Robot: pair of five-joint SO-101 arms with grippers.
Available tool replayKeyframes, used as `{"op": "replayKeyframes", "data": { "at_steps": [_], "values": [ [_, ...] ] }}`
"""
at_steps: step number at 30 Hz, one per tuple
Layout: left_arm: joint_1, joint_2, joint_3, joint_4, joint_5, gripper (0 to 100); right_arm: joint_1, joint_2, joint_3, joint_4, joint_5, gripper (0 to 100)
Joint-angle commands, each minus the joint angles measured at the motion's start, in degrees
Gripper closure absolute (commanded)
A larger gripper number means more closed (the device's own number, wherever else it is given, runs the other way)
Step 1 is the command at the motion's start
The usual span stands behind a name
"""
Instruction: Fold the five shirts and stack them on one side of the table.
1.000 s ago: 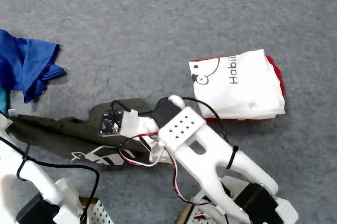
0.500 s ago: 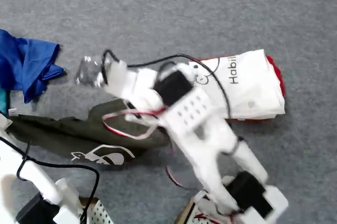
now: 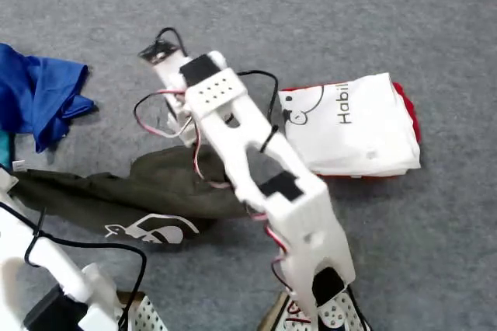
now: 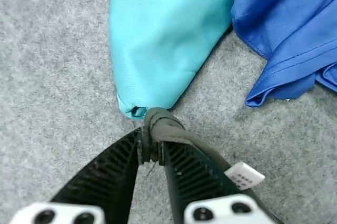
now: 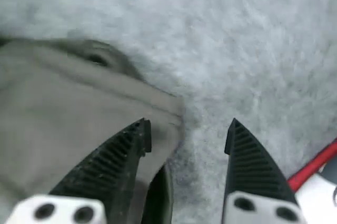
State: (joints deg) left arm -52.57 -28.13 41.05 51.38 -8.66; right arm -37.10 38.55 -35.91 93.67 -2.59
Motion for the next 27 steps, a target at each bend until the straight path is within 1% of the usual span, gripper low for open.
{"op": "replayKeyframes", "data": {
  "at_steps": [1,3,6,9,14,22,27],
  "values": [
    [-0.70,-1.71,-0.26,-1.14,0.18,98,3.47,6.29,-12.35,6.77,-2.46,76.0],
    [-0.70,-1.71,-0.26,-1.14,0.18,98,3.74,9.63,-16.13,8.70,-2.11,76.0],
    [-0.70,-1.71,-0.26,-1.14,0.18,98,3.12,11.91,-16.40,8.70,-2.20,76.0],
    [-0.70,-1.54,-0.26,-1.14,0.18,98,1.01,12.00,-16.40,8.70,-2.37,76.0],
    [-0.70,-1.71,-0.26,-1.14,0.18,98,-0.57,12.00,-16.31,8.70,-2.46,76.0],
    [-0.70,-1.71,-0.26,-1.14,0.62,98,-2.95,12.09,-8.40,8.26,-2.11,76.0],
    [-0.70,-1.71,-0.26,-1.14,0.70,98,-2.77,15.43,-7.96,7.56,-2.20,76.0]
  ]
}}
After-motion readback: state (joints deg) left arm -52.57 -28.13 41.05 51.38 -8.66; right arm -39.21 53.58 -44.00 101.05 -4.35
